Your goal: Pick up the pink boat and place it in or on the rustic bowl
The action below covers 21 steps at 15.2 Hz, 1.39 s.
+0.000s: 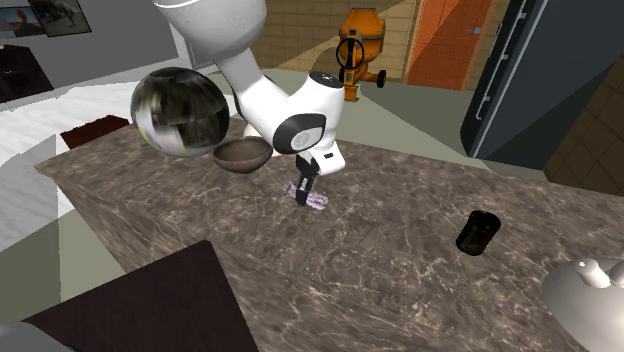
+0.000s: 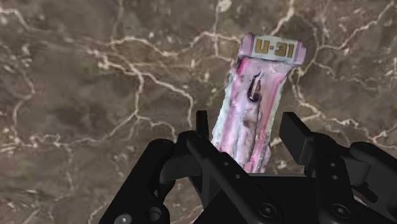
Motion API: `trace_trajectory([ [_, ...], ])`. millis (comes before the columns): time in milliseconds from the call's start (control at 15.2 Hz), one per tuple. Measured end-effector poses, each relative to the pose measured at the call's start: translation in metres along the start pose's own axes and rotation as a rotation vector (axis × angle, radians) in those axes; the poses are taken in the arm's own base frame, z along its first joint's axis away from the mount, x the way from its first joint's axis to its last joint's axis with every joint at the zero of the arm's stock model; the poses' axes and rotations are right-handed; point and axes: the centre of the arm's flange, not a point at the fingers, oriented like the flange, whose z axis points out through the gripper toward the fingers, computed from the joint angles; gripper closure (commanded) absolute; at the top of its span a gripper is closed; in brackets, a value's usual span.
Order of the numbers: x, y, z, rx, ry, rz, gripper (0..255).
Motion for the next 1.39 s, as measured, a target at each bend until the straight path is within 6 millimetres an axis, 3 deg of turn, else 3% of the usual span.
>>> trace_trajectory([
  [660, 0.000, 0.000, -0.002, 0.000, 0.000, 0.000, 255],
  [1386, -0.011, -0.007, -0.058, 0.000, 0.000, 0.000, 255],
])
